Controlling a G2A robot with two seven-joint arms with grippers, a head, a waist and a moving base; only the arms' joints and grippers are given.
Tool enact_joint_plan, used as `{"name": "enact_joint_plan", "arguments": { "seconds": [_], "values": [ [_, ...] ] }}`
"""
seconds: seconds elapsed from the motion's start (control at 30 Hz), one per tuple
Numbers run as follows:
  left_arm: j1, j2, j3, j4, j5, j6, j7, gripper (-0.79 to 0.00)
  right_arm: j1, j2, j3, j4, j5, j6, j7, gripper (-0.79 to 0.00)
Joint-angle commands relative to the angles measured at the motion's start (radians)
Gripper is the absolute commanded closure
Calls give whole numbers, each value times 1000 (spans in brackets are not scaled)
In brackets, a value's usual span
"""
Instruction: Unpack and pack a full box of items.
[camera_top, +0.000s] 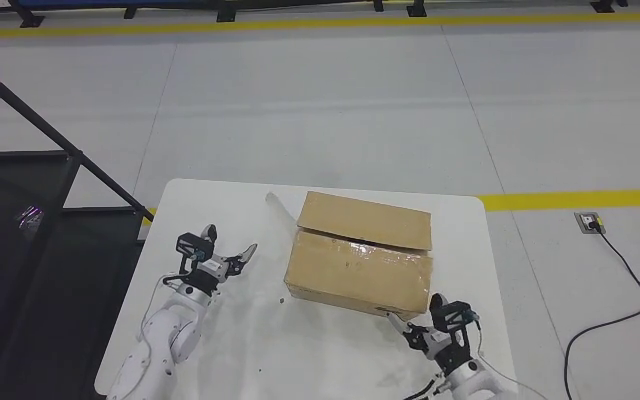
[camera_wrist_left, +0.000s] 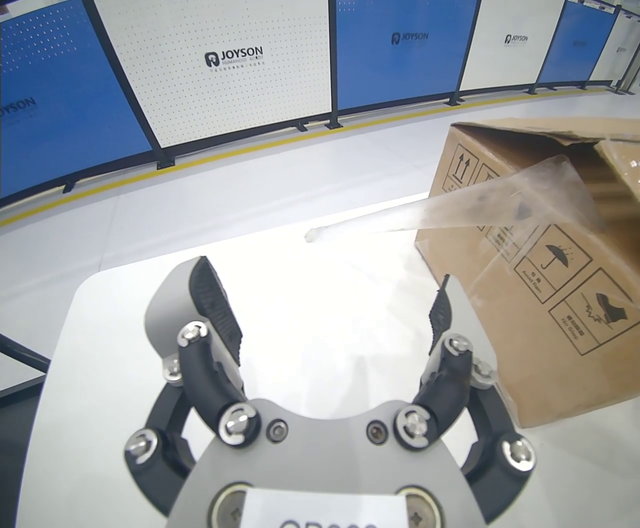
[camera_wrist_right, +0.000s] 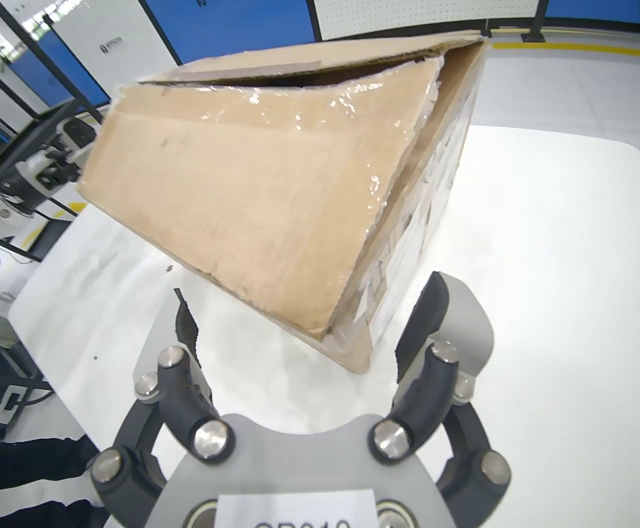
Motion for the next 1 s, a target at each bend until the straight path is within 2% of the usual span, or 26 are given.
{"name": "enact_joint_plan", "arguments": {
  "seconds": [0.0,0.17,0.43,0.5,0.6,0.73,0.87,0.97],
  "values": [
    [-3,0,1,3,0,0,0,-785,20,-3,-13,2,-13,51,32,-785],
    [-10,0,-1,12,-3,-3,0,-785,55,-10,-31,22,-22,120,47,-785],
    [-33,-3,26,30,17,-6,-35,-785,55,-17,-1,31,43,175,-8,-785],
    [-45,-4,39,38,28,-13,-49,-785,42,-16,9,22,80,135,-30,-785],
    [-68,-9,63,51,44,-15,-62,-785,0,-12,52,3,160,21,-99,-785],
    [-117,-20,114,88,96,25,-79,-785,-54,-6,101,-13,237,-119,-203,-785],
    [-195,-45,193,173,133,91,-83,-785,-96,-1,132,-19,272,-244,-269,-785],
    [-259,-71,256,258,139,148,-66,-785,-118,1,152,-19,282,-286,-295,-785]
  ]
}}
